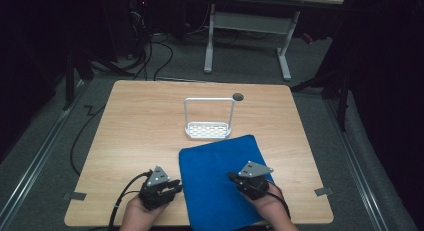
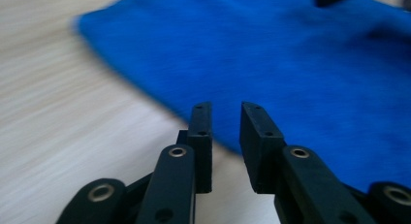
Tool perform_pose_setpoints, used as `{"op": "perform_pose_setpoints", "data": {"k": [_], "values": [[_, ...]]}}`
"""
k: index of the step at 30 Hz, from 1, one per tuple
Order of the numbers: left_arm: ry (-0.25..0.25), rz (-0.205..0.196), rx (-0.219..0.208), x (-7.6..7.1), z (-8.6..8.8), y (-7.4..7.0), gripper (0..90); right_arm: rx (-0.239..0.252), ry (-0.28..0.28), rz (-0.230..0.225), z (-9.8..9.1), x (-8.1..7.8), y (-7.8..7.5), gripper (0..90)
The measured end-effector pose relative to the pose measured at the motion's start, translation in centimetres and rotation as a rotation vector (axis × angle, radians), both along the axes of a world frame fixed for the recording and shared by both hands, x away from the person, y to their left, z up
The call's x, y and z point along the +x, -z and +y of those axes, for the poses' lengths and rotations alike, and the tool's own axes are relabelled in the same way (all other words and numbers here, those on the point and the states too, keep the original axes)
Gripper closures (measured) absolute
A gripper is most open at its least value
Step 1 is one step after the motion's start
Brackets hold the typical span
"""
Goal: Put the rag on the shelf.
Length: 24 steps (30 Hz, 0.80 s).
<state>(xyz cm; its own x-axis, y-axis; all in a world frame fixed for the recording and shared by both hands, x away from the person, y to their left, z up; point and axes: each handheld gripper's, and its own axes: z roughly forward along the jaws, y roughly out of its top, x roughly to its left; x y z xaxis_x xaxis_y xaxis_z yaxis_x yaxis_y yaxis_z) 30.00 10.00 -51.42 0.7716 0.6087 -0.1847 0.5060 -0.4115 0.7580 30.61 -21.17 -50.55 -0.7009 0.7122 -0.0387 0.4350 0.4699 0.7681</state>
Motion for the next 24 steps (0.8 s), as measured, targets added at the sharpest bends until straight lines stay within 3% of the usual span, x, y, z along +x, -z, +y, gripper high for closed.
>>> {"op": "perform_pose_setpoints", "data": {"k": [4,6,8,12,20,24], "values": [[0.101,0.021,0.048,-0.5,-2.5,0.5,77.3,0.015,0.059,-0.010,-2.1,-0.1,-0.2,89.3],[0.120,0.032,0.095,-0.5,-3.2,1.0,77.1,0.019,0.081,-0.010,-2.9,-0.1,-0.2,89.3],[0.118,0.036,0.083,-0.3,-2.9,1.1,77.2,0.023,0.098,-0.009,-3.5,-0.1,-0.2,89.4],[0.071,0.037,0.082,0.3,-1.5,1.2,78.0,0.034,0.122,-0.007,-4.1,0.2,-0.3,89.4],[-0.113,0.059,0.047,1.6,4.8,1.4,78.4,0.046,0.128,-0.007,-3.5,1.8,-0.1,89.4],[-0.160,0.061,0.003,2.2,6.5,1.0,70.5,0.045,0.140,0.007,-2.7,3.0,0.4,89.4]]}}
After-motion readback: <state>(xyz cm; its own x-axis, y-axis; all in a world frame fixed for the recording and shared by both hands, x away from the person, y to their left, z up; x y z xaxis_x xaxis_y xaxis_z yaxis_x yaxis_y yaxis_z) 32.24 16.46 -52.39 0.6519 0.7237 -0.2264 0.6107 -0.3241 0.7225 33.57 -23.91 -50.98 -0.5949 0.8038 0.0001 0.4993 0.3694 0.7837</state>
